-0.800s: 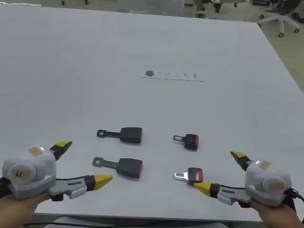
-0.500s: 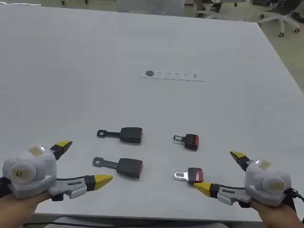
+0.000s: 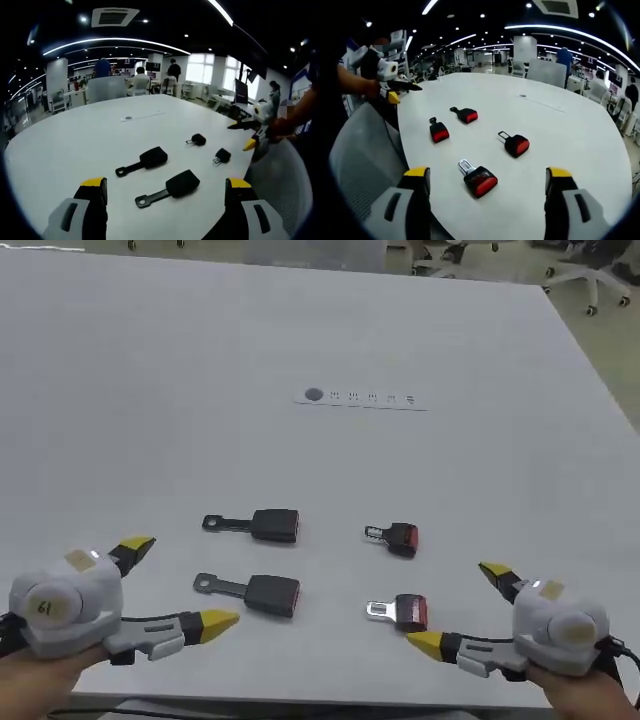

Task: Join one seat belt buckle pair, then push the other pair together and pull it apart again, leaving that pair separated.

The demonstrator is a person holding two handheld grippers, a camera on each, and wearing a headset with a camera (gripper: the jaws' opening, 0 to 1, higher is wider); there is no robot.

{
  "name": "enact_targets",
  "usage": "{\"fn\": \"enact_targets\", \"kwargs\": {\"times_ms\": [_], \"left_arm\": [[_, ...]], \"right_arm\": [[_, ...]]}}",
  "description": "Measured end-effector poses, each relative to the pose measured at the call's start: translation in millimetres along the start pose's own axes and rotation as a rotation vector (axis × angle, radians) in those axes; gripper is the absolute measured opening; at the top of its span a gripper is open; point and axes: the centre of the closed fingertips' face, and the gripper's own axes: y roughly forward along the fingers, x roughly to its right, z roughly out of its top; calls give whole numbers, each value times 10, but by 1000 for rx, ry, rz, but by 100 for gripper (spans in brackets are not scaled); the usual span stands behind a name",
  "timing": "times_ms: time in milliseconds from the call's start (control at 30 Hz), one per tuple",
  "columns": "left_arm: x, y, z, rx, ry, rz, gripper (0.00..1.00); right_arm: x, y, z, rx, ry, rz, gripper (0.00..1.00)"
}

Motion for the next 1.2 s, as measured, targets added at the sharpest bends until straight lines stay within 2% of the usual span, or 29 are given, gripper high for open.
{"fn": "enact_targets", "kwargs": {"times_ms": [233, 733, 1200], "left_arm": [[25, 44, -41, -18, 29, -18, 99], [101, 173, -39, -43, 67, -61, 98], [159, 362, -116, -105, 156, -139, 96]], "right_arm": [[-50, 40, -21, -15, -10, 26, 96], [-54, 131, -44, -48, -39, 72, 93], [-64, 253, -84, -91, -80, 126, 88]]}}
